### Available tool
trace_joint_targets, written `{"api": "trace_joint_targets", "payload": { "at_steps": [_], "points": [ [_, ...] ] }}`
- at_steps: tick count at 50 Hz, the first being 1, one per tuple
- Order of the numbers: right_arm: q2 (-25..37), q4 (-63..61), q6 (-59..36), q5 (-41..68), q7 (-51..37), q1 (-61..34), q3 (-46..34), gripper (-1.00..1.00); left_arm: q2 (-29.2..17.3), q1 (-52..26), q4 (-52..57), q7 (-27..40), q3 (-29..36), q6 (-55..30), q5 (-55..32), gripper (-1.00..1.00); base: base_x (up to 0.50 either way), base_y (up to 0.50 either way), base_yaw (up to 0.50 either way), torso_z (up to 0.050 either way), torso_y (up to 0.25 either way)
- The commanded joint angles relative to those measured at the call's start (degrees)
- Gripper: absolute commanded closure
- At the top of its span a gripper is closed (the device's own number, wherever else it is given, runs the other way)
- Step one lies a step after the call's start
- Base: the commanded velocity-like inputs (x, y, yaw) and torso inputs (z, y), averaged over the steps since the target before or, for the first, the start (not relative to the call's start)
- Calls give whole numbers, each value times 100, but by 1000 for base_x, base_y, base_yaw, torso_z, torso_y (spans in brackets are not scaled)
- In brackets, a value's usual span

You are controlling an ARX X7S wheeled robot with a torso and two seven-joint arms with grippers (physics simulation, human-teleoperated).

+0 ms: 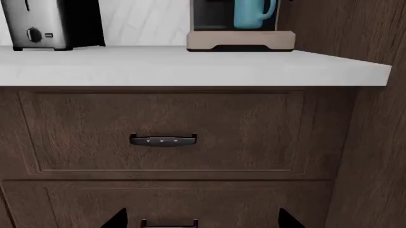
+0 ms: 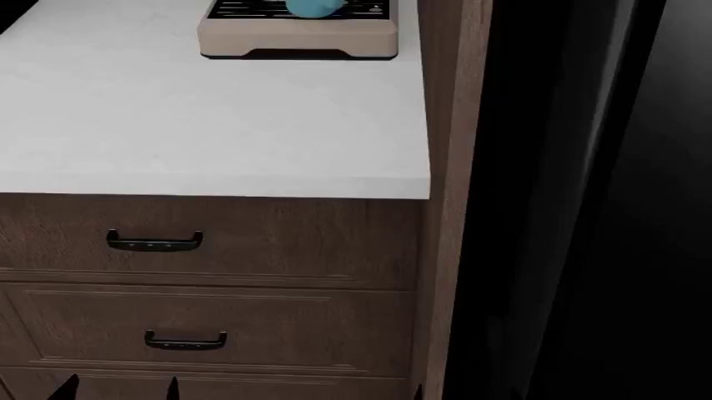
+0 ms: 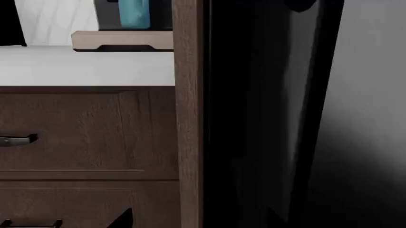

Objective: Pick the mug from under the coffee machine dispenser and place it on the counter.

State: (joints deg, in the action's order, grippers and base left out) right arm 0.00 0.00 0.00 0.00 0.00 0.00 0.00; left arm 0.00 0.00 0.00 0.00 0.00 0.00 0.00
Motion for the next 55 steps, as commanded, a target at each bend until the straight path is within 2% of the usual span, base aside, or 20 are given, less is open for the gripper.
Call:
{"api": "trace_joint_targets", "payload": {
  "at_steps": [1,2,13,25,30,35,37,43,49,55],
  "points": [
    [54,0,0,54,-72,0,-72,-100,-57,0,0,64,64,0,-56,-100,0,0,0,0,0],
    [47,-15,-96,152,-59,-24,-46,-100,-53,-10,114,-66,50,-209,-257,-100,0,0,0,0,0],
    [245,34,-357,95,-419,-247,-423,-100,-260,-115,564,437,271,-560,-205,-100,0,0,0,0,0],
    [408,-441,-402,217,-457,-53,-623,-100,-400,0,974,715,376,-703,-162,-100,-439,0,0,0,0],
    [509,-1351,-1481,413,-390,-213,-662,-100,-501,-165,1495,765,527,-1197,-25,-100,0,0,0,36,0],
    [659,-2241,-2890,323,-490,-743,-794,-100,-598,-675,2665,591,372,-2845,-590,-100,0,0,0,50,0],
    [674,-2560,-3307,427,-446,-905,-788,-100,-672,-816,2877,583,443,-3085,-567,-100,0,0,0,50,0],
    [728,-3585,-4965,626,-430,-1771,-743,-100,-712,-1683,3544,522,454,-4624,-907,-100,0,0,0,50,0],
    [793,-3664,-6126,794,-292,-2964,-707,-100,-593,-2952,3375,628,578,-5728,-1010,-100,0,0,0,50,0],
    [779,-3195,-6364,923,-167,-3716,-616,-100,-445,-3714,2940,731,590,-6030,-1050,-100,0,0,0,50,0]
  ]
}}
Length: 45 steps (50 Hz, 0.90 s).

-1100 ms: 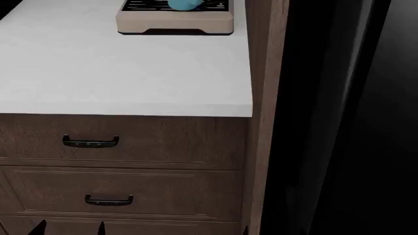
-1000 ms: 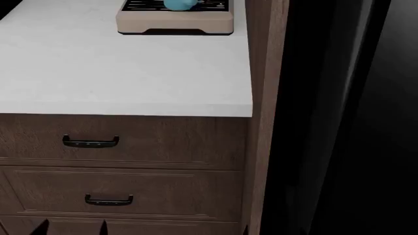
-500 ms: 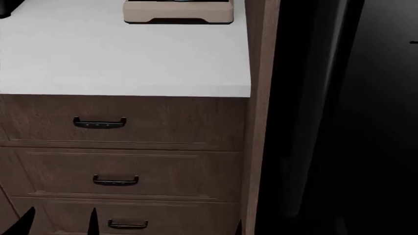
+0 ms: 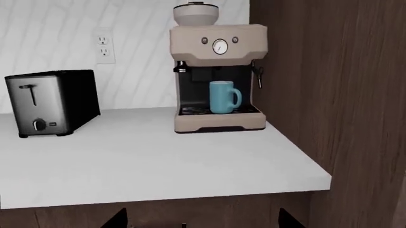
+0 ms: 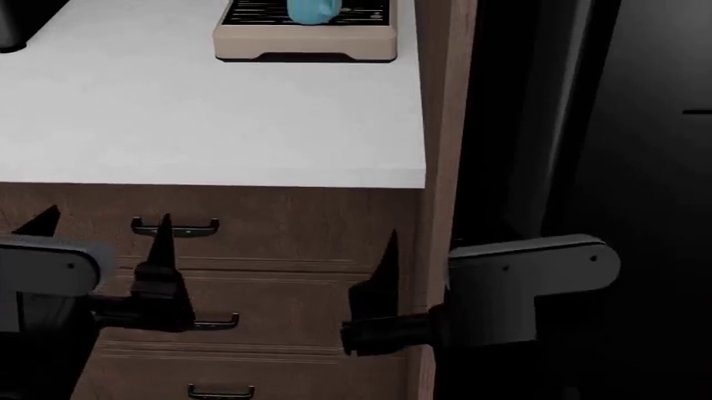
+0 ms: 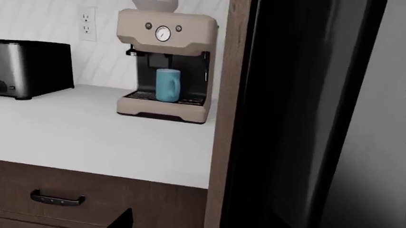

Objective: Pick the mug from under the coffee machine dispenser and place it on the counter.

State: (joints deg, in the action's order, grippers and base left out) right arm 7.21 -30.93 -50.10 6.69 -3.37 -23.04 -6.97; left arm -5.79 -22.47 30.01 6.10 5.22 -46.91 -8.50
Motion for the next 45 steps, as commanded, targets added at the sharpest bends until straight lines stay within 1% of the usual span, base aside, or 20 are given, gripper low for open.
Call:
{"api": "trace_joint_targets", "payload": {
  "at_steps": [1,2,4,12,13,15,17,18,19,20,21,23,26,27,30,31,32,33,37,45],
  "points": [
    [45,-22,-1324,269,180,-1445,102,-100,180,-1621,-219,177,54,-1318,-176,-100,0,0,0,50,0],
    [57,69,-1241,254,182,-1455,79,-100,188,-1653,-266,187,64,-1286,-180,-100,0,0,0,50,0],
    [44,456,-758,203,176,-1322,96,-100,259,-1572,-616,246,169,-771,-98,-100,0,0,0,50,0],
    [62,472,-738,238,148,-1322,85,-100,217,-1576,-633,312,197,-746,-180,-100,0,0,0,43,0],
    [65,415,-777,243,135,-1297,81,-100,174,-1589,-821,416,246,-647,-55,-100,0,0,0,0,0],
    [19,262,-872,329,133,-1243,171,-100,37,-1502,-1110,385,243,-26,53,-100,0,0,0,0,0],
    [-24,207,-955,385,128,-1205,176,-100,107,-1577,-1283,404,-305,-230,-242,-100,0,0,0,0,0],
    [-11,246,-938,352,103,-1195,128,-100,-20,-1544,-1354,575,-214,39,30,-100,0,0,0,0,0],
    [-6,304,-892,338,96,-1180,97,-100,-50,-1561,-1518,727,-388,114,95,-100,0,0,0,0,0],
    [-21,346,-874,354,98,-1181,110,-100,36,-1573,-1564,699,-898,196,-210,-100,0,0,0,0,0],
    [-23,370,-874,347,79,-1192,106,-100,7,-1555,-1648,976,-1106,461,-39,-100,0,0,0,0,0],
    [-38,366,-897,372,69,-1211,122,-100,-59,-1653,-1842,1025,-1429,464,-145,-100,0,0,0,0,0],
    [-20,538,-835,326,23,-1264,85,-100,-254,-1894,-2491,1764,-1960,1030,300,-100,0,0,0,0,0],
    [-22,560,-815,334,22,-1267,93,-100,-282,-1906,-2543,1772,-2000,1047,293,-100,0,0,0,0,0],
    [-28,614,-816,339,-2,-1308,82,-100,-240,-1713,-2229,2289,-2326,1392,528,-100,0,0,0,0,0],
    [-29,614,-833,328,-26,-1332,72,-100,-176,-1652,-2155,2858,-2590,1582,815,-100,0,0,0,0,0],
    [-26,607,-834,337,-24,-1337,65,-100,-165,-1618,-2131,2979,-2643,1657,877,-100,0,0,0,0,0],
    [-12,608,-840,310,-48,-1351,23,-100,-49,-1600,-2030,3201,-2970,1675,788,-100,0,0,0,0,0],
    [49,654,-922,283,-72,-1392,-56,-100,98,-1433,-1636,3800,-3228,2004,1052,-100,0,0,0,0,0],
    [62,612,-841,326,-85,-1400,-57,-100,74,-1369,-1475,3882,-3131,1988,1061,-100,41,373,0,0,0]
  ]
}}
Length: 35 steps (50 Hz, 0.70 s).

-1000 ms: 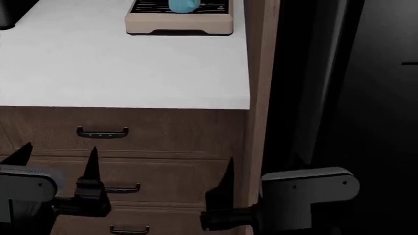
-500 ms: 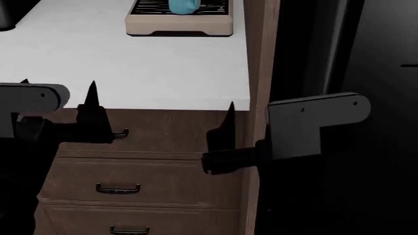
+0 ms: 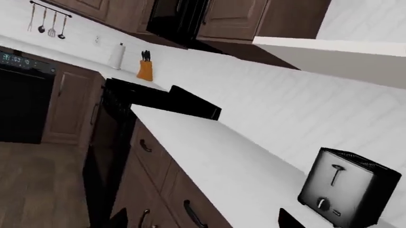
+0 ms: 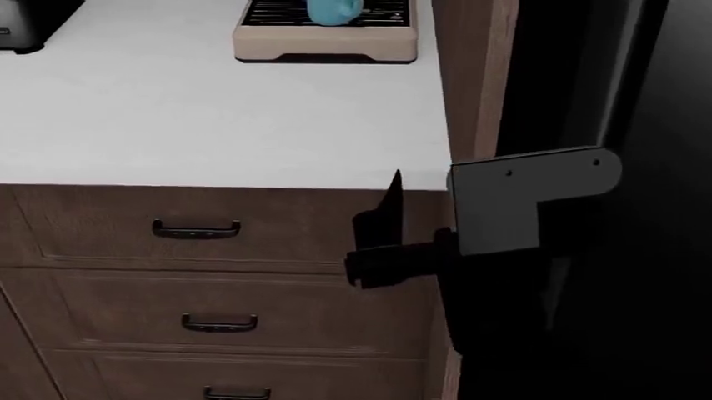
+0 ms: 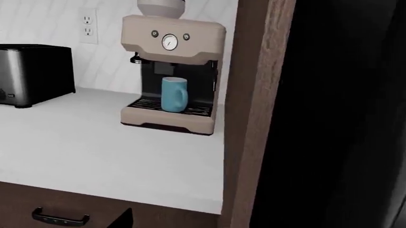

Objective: Pick the mug from under the coffee machine dispenser and place it on the counter.

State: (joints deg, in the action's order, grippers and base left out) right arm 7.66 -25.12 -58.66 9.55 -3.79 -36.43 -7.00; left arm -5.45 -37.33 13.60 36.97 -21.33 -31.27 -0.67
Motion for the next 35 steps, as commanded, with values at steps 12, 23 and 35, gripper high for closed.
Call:
{"api": "trace_joint_targets", "payload": {
  "at_steps": [12,23,35],
  "points": [
    [-45,73,-29,265,-3,-194,196,-100,38,259,378,835,-492,739,114,-100,235,357,0,0,0],
    [-136,8,-145,488,-43,-297,472,-100,-31,298,424,899,-410,807,81,-100,500,0,0,0,0],
    [-134,34,-104,546,-140,-302,515,-100,-81,323,406,959,-365,832,14,-100,500,131,0,0,0]
  ]
}}
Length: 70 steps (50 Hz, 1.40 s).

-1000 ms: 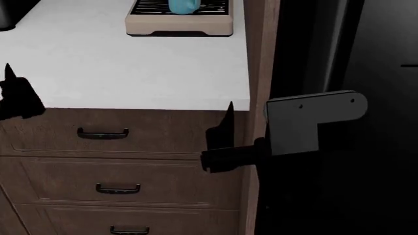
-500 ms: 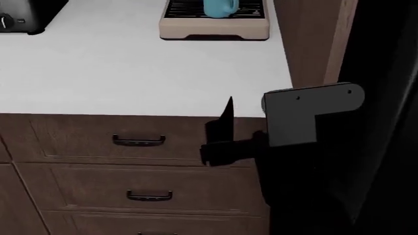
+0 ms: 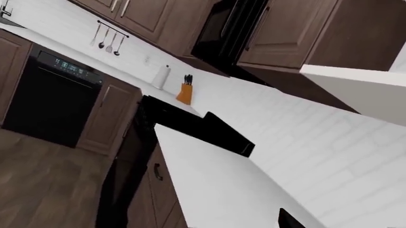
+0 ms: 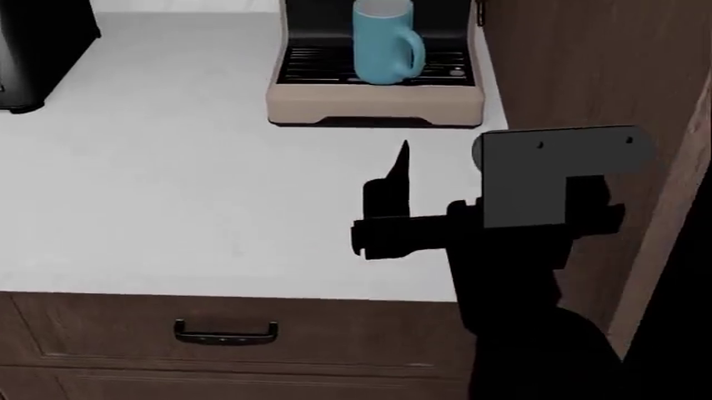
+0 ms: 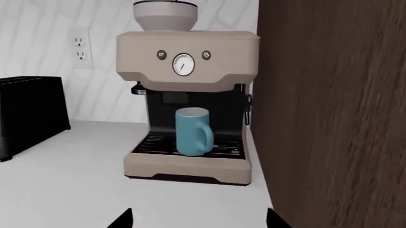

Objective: Pick the mug from under the coffee machine dispenser and place it on the counter.

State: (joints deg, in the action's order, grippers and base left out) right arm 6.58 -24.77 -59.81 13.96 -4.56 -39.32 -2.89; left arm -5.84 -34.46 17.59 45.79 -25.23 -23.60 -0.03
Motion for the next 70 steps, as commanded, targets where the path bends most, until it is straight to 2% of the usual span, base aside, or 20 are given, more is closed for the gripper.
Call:
{"api": "trace_joint_targets", "payload": {
  "at_steps": [1,22,32,38,40,42,45,48,50,51,52,55,70],
  "points": [
    [-25,2,14,115,-67,-9,114,-100,-47,37,7,78,29,64,-57,-100,500,234,0,0,0],
    [12,-183,10,245,-270,133,306,-100,-129,72,10,149,96,96,-168,-100,500,132,0,0,1],
    [52,-732,-371,325,-470,247,367,-100,-159,78,26,185,116,74,-222,-100,500,0,0,0,1],
    [-6,-1364,-1101,469,-709,271,588,-100,-183,84,24,205,149,72,-231,-100,150,0,0,0,2],
    [-106,-1676,-1833,662,-749,117,803,-100,-191,89,29,211,163,71,-232,-100,0,0,0,0,0],
    [-212,-2016,-2962,808,-867,-239,1171,-100,-196,97,31,213,168,86,-242,-100,0,0,0,0,0],
    [556,-1250,-3014,3387,-3445,-539,1986,-100,-207,103,32,211,183,100,-256,-100,0,0,0,0,0],
    [1051,-685,-2966,5965,-5916,-947,2003,-100,-208,132,-3,216,212,158,-250,-100,0,0,0,0,0],
    [1299,-332,-2883,7684,-6592,-1211,1848,-100,-221,129,25,216,222,127,-260,-100,0,0,0,0,0],
    [1406,-105,-2790,8298,-6858,-1351,1777,-100,-235,113,20,213,229,108,-265,-100,0,0,0,0,0],
    [1502,54,-2752,8449,-6974,-1489,1697,-100,-237,118,34,214,224,106,-274,-100,0,0,0,0,0],
    [1555,496,-2684,8566,-6906,-1663,1514,-100,-248,129,32,218,237,111,-282,-100,0,0,0,0,0],
    [1722,1772,-2374,7070,-5075,-2260,723,-100,-285,142,47,280,280,120,-309,-100,4,-3,-1,0,0]
  ]
}}
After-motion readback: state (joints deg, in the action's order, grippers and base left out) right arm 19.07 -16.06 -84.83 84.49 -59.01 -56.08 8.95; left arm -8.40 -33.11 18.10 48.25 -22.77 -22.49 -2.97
